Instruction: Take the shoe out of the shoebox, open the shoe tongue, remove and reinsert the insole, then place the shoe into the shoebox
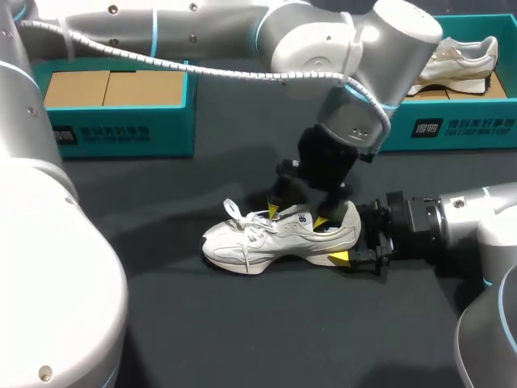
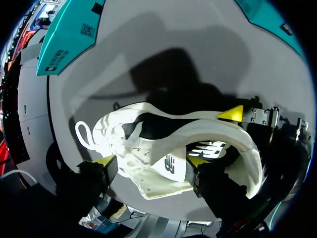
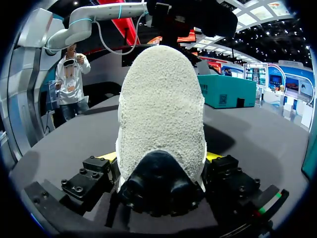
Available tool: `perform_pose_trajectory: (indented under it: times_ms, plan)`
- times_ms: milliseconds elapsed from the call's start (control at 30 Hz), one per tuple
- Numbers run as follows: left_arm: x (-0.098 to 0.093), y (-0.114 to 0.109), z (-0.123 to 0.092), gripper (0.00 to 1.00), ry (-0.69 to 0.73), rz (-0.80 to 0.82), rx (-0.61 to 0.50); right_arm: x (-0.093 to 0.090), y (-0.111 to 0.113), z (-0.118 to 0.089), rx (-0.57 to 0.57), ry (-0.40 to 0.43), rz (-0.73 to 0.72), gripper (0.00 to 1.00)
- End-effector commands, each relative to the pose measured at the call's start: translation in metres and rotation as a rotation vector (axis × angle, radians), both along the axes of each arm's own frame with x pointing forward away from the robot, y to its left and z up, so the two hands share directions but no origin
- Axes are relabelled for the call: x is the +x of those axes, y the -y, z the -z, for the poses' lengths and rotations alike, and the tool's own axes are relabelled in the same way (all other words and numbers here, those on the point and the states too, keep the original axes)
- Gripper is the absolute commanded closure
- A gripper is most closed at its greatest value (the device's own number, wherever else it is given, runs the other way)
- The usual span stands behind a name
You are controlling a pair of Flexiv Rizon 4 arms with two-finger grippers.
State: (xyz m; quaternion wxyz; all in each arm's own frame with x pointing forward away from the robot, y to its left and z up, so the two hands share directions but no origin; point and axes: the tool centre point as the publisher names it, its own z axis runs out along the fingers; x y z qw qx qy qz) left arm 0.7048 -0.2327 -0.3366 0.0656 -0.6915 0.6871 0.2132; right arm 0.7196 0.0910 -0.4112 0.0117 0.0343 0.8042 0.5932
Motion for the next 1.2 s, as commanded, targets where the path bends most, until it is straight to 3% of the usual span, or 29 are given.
perform_pose_trajectory:
  times_ms: [33, 267, 433, 567, 833, 1067, 1200]
  plan:
    - [-0.002, 0.002, 0.004, 0.16, -0.002, 0.008, 0.019, -0.001, 0.0, -0.001, -0.004, -0.001, 0.001, 1.0]
    - [-0.001, -0.006, 0.006, 0.2, -0.006, 0.016, 0.061, -0.001, 0.0, -0.001, -0.004, -0.001, 0.001, 1.0]
    - [-0.001, -0.013, 0.001, 0.45, -0.024, 0.022, 0.066, -0.001, 0.0, -0.001, -0.004, -0.001, 0.001, 1.0]
    - [-0.002, -0.018, -0.006, 0.53, -0.034, 0.024, 0.057, -0.001, 0.0, -0.001, -0.004, -0.001, 0.001, 1.0]
    - [-0.005, -0.018, -0.017, 0.59, -0.039, 0.039, 0.031, -0.001, 0.0, -0.001, -0.004, -0.001, 0.001, 1.0]
    - [-0.009, -0.019, -0.021, 0.98, -0.038, 0.044, 0.009, -0.001, 0.0, -0.001, -0.004, -0.001, 0.001, 1.0]
    - [-0.011, -0.025, -0.027, 1.0, -0.049, 0.042, -0.038, -0.001, 0.0, -0.001, -0.004, -0.001, 0.001, 1.0]
